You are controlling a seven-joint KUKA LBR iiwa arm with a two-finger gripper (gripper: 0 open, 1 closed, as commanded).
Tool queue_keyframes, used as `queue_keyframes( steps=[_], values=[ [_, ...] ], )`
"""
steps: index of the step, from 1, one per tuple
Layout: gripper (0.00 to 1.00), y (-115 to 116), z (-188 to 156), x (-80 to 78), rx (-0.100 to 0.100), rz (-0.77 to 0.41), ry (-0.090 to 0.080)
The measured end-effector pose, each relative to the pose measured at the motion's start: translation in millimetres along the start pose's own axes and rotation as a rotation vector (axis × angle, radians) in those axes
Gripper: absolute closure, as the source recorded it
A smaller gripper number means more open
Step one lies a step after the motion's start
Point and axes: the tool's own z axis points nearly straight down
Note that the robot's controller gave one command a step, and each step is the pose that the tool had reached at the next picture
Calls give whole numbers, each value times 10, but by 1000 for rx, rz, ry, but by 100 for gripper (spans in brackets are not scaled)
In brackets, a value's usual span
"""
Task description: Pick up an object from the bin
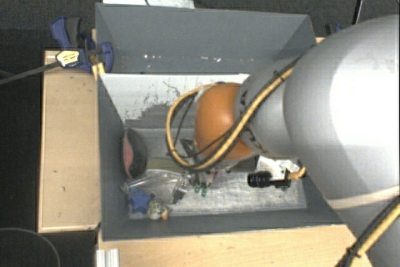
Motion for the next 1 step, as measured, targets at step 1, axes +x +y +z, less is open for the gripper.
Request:
queue_keyframes(
  steps=[1],
  values=[
    [100,3,-17,-26,-4,5,-8]
  ],
)
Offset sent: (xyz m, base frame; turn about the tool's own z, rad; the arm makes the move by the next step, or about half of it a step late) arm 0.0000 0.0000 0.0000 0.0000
